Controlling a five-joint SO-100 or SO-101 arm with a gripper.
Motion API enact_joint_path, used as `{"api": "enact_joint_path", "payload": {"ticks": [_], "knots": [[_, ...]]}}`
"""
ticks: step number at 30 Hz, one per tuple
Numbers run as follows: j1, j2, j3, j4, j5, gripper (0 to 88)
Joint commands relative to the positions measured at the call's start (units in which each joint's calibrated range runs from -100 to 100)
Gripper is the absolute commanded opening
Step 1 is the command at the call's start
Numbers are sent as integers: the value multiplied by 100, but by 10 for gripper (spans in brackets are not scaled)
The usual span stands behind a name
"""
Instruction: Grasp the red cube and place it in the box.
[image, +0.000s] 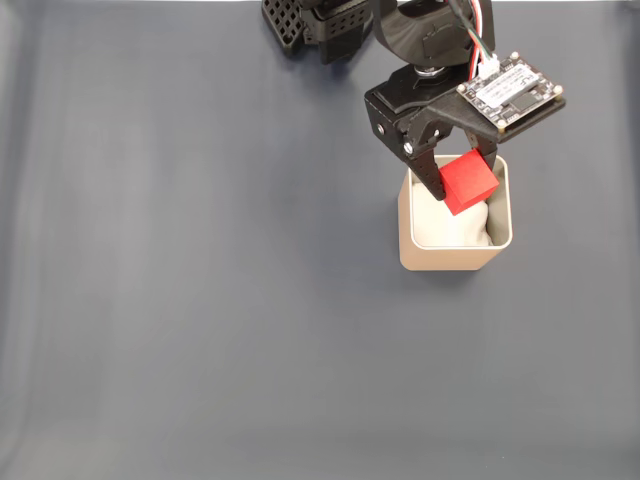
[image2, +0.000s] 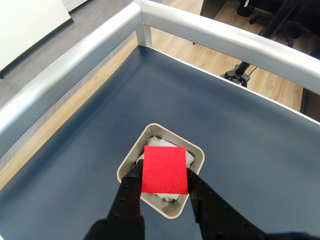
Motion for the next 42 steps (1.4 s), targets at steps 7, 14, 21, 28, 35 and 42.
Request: {"api": "enact_joint_path", "payload": {"ticks": [7, 14, 21, 28, 35, 42], "knots": [[83, -197, 13, -179, -103, 317], [176, -214, 131, -228, -59, 468], [204, -223, 149, -327, 10, 505], [204, -249, 158, -351, 34, 515], [211, -266, 167, -359, 49, 516], [225, -275, 167, -368, 68, 511]]}}
